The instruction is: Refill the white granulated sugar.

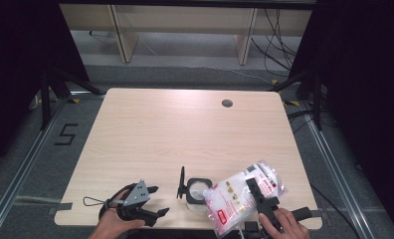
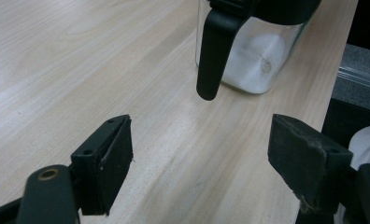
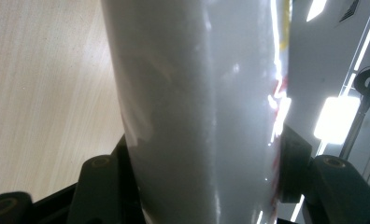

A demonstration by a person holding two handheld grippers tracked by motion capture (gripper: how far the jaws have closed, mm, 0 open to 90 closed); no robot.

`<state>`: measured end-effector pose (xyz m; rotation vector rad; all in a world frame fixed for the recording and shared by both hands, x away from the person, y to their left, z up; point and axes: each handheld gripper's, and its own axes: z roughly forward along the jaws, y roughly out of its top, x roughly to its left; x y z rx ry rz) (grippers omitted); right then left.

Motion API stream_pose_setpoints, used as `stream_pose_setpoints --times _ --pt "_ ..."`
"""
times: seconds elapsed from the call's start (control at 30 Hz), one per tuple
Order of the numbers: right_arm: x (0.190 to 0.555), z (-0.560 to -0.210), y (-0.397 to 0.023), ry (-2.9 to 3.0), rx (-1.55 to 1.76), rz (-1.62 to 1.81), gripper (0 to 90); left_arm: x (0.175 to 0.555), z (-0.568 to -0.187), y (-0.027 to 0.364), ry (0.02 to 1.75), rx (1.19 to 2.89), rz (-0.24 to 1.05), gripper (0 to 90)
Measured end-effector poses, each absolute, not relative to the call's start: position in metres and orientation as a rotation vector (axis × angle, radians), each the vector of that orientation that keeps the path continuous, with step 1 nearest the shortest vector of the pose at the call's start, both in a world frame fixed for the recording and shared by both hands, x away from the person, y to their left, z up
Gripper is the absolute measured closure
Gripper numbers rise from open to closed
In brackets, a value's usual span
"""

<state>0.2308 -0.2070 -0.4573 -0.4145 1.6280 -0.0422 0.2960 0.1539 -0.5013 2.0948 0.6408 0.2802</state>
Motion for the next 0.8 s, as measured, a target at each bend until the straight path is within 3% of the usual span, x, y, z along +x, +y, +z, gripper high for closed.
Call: stream_pose_setpoints --times 0.8 --pt "0.2306 -0.458 -0.2078 1.63 -0.403 -0.037 44.3 0.296 -0.5015 0.1534 0.647 2.081 0.28 21.8"
